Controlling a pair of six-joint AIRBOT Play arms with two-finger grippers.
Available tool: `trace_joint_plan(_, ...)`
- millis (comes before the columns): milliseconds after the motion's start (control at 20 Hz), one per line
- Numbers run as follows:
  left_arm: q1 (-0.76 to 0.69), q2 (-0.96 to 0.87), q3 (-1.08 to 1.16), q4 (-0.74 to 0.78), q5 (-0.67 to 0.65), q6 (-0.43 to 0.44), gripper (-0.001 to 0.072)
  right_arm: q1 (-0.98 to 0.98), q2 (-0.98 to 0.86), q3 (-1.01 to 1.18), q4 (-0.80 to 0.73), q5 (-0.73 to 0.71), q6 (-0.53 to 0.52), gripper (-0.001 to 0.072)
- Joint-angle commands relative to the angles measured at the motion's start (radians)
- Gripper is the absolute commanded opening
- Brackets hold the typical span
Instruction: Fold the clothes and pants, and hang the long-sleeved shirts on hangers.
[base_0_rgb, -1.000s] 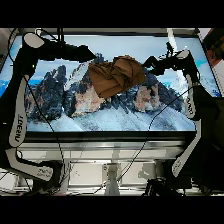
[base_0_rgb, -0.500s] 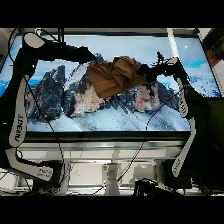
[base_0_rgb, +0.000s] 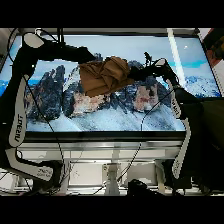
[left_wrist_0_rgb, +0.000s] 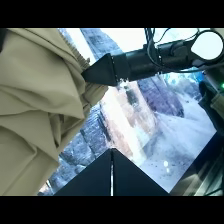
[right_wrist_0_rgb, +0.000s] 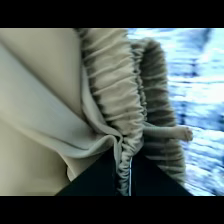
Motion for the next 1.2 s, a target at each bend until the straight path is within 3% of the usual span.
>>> trace_joint_plan(0, 0.016, 0.003, 0.000, 0.000, -0.010, 0.000, 0.0021, 0.004, 0.033, 0.002, -0.011, -0.017, -0.036, 0.0021)
trace_joint_plan(550, 0.088, 0.082, 0.000, 0.001, -0.131, 0.000, 0.0021, -0.269, 0.334, 0.002, -0.298, 0.142, 0.037, 0.0020)
trace_joint_plan(850, 0.121, 0.139, 0.000, 0.001, -0.134, 0.009, 0.0021, -0.507, 0.494, 0.001, -0.564, 0.305, 0.081, 0.0020)
trace_joint_plan(1150, 0.174, 0.196, 0.000, 0.001, -0.142, 0.016, 0.0021, -0.811, 0.660, 0.001, -0.655, 0.434, 0.071, 0.0020)
